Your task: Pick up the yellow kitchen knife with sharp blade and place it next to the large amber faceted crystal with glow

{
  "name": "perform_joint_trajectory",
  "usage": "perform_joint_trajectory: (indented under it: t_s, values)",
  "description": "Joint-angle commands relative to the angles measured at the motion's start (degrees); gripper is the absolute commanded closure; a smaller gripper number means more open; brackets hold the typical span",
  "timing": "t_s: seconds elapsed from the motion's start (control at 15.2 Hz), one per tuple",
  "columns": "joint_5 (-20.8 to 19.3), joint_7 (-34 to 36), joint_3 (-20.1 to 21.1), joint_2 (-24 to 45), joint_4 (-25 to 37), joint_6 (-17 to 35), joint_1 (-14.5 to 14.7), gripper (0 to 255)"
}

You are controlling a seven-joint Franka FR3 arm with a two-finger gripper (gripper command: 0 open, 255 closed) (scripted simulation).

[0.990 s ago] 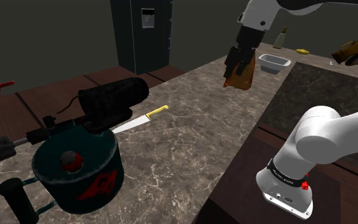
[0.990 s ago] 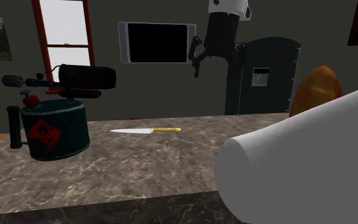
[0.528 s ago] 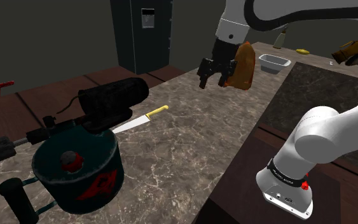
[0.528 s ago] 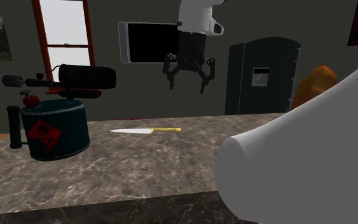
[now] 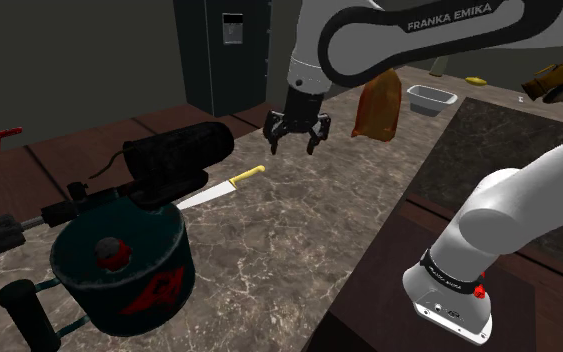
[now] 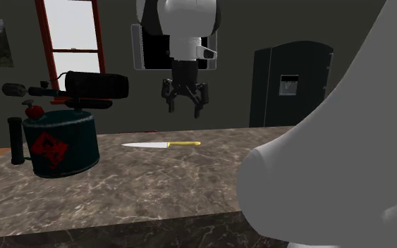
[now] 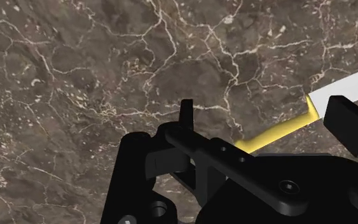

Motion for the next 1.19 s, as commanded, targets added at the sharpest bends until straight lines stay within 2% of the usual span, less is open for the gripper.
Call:
perform_joint_trajectory:
  t_s: [0.0, 0.2, 0.46, 0.66, 0.86, 1.12]
  values:
    - [-1.7, 6.8, 3.1, 4.7, 2.2, 2.5, -1.6, 0]
    - [-6.1, 17.0, 7.2, 12.6, 6.6, 5.2, -4.0, 0]
    - [-14.7, 31.6, 10.4, 24.1, 13.7, 6.9, -5.4, 0]
    - [-21.6, 42.0, 10.2, 32.9, 20.0, 6.6, -4.2, 0]
    - [-27.1, 50.8, 8.2, 41.0, 27.0, 5.3, -1.6, 0]
    - [-28.5, 52.4, 7.1, 43.3, 27.2, 6.9, -0.7, 0]
